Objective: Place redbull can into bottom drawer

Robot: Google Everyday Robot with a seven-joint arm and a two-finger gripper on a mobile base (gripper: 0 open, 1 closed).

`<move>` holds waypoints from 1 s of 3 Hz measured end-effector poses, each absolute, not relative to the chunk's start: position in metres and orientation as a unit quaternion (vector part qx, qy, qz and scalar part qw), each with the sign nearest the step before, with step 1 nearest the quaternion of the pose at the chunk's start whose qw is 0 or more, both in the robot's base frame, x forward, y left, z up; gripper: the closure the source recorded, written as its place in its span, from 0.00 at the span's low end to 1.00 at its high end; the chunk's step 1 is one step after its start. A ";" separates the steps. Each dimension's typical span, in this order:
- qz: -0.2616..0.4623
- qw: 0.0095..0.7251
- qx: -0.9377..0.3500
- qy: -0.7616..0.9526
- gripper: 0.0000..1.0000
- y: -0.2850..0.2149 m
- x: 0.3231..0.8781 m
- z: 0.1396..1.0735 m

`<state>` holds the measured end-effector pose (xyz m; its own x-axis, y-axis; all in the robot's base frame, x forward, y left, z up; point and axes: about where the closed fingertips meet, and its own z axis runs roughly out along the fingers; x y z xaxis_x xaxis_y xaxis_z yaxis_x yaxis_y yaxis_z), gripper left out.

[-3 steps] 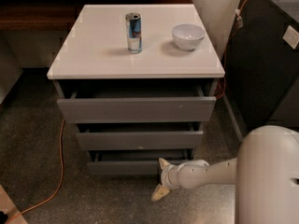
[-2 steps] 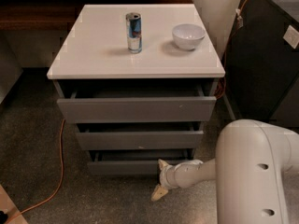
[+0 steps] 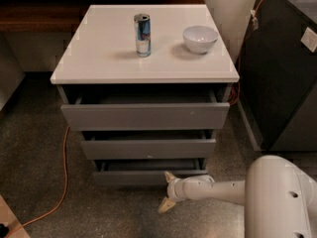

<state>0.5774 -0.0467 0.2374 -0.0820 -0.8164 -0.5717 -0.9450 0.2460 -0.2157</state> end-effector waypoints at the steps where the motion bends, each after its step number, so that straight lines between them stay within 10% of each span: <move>1: 0.109 0.326 -0.612 0.712 0.00 -0.044 0.595 0.231; 3: 0.109 0.335 -0.624 0.697 0.00 -0.049 0.641 0.209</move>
Offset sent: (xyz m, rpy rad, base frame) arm 0.0754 -0.0084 -0.0255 0.0421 -0.0819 0.0745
